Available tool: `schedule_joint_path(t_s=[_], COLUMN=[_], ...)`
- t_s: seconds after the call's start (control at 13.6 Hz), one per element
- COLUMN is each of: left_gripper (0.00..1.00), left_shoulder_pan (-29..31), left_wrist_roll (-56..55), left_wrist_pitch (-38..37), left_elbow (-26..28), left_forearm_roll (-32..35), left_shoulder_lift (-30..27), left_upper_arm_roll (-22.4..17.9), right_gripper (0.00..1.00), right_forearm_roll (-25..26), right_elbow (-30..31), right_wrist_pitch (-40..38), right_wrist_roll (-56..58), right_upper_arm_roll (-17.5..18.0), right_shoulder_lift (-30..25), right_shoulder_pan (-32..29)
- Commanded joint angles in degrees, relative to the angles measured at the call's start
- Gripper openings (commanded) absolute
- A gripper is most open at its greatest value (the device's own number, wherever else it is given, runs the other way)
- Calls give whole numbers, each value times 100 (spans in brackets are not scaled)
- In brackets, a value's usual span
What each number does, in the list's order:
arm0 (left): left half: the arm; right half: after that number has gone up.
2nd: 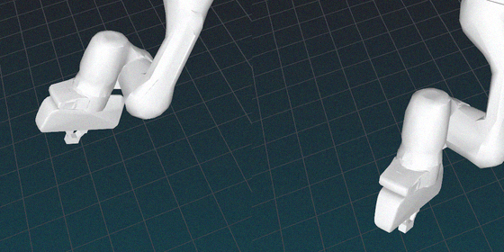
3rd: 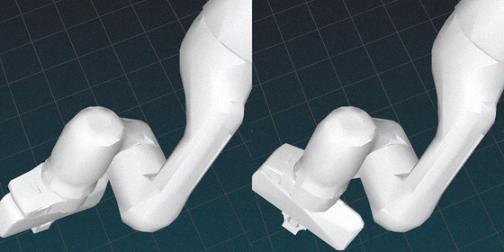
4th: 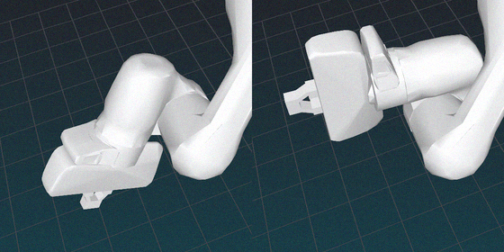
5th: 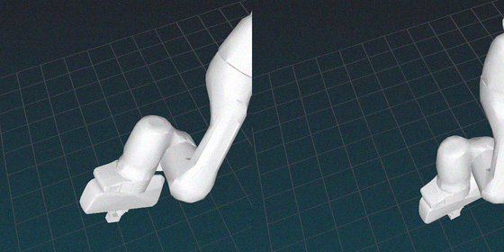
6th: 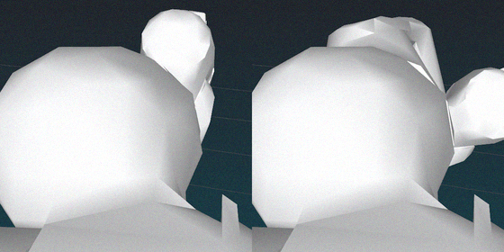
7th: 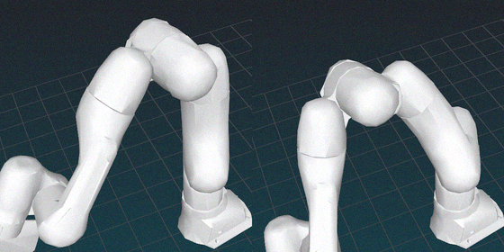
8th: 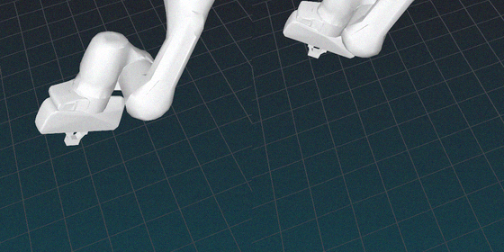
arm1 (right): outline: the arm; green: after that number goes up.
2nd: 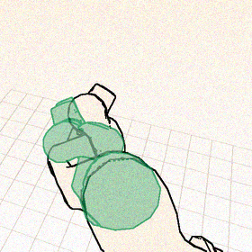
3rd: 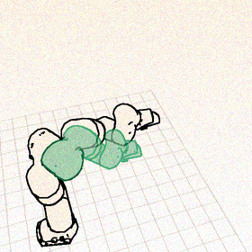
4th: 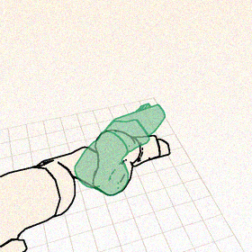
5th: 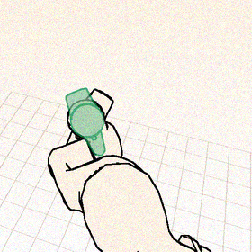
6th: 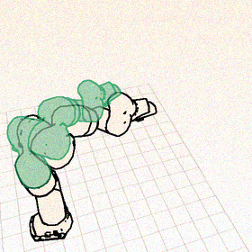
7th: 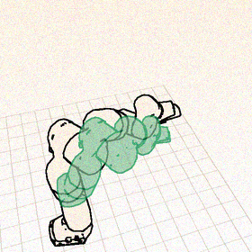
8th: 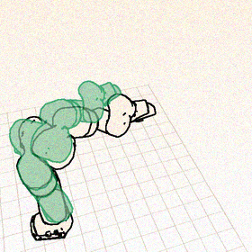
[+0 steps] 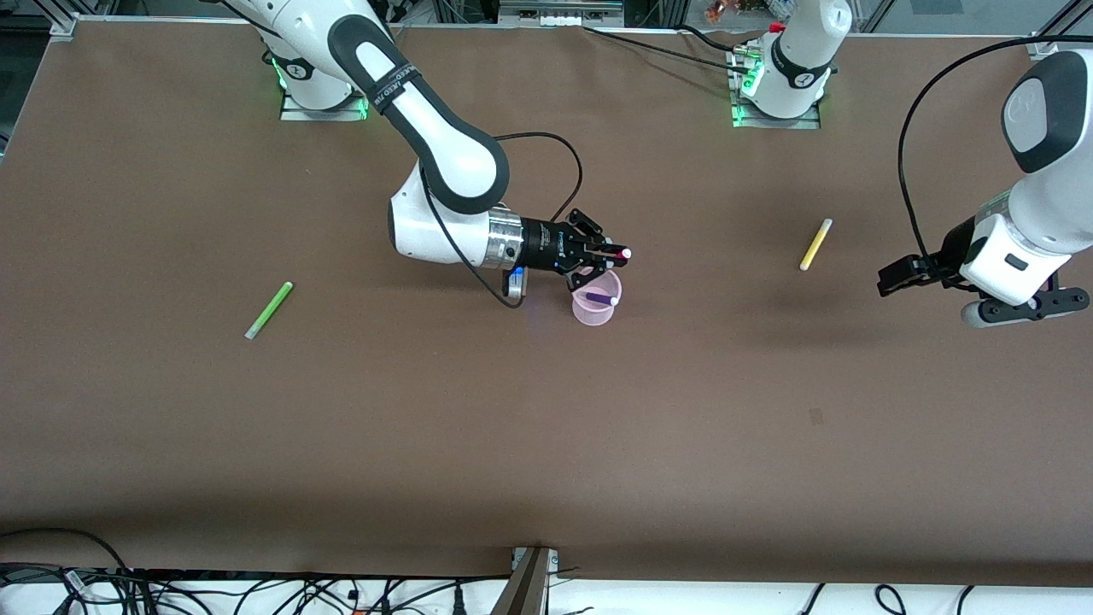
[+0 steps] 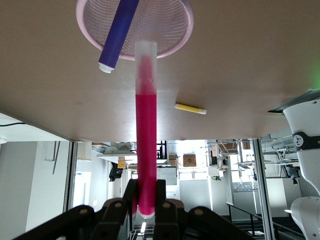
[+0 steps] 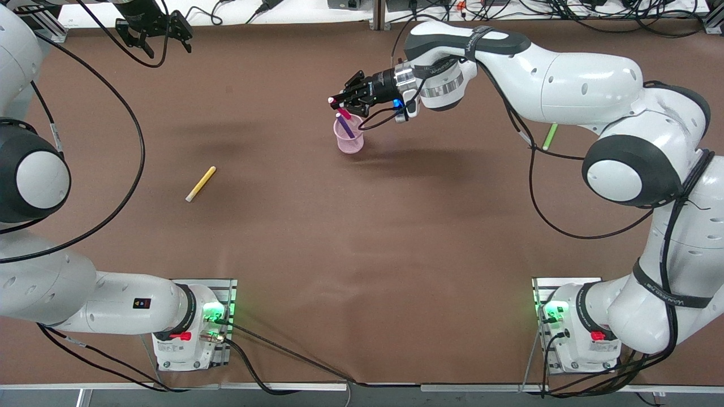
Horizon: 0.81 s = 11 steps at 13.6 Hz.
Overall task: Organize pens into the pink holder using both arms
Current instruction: 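Lower the pink marker into the cup and open the right gripper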
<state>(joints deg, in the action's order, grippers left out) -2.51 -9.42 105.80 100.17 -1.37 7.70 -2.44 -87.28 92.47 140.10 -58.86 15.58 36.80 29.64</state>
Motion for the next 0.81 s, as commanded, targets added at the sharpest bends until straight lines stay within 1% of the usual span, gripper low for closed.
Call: schedule_joint_path(t_s=[0.0,0.22,0.44,0.73], left_gripper=[100,100,100,100], left_shoulder_pan=[-83,-74,-48,-57], left_wrist_roll=[177,765,775,784], left_wrist_pitch=[90,72,90,99], left_elbow=[-50,-59,-146,-165], left_forearm_roll=[-118,-109,-118,-118], left_shoulder_lift=[38,65,73,73], left_upper_arm_roll=[-55,-55,-55,-55], right_gripper=[0,0,0,0], right_forearm_roll=[-210,-219,-306,-491], right_elbow=[-10,-27,-36,-36], right_wrist_pitch=[70,78,78,78], right_wrist_roll=[321,445,533,963], right_upper_arm_roll=[-28,-28,-28,-28], right_shoulder_lift=[108,266,319,433], right_shoulder_pan=[60,69,69,69])
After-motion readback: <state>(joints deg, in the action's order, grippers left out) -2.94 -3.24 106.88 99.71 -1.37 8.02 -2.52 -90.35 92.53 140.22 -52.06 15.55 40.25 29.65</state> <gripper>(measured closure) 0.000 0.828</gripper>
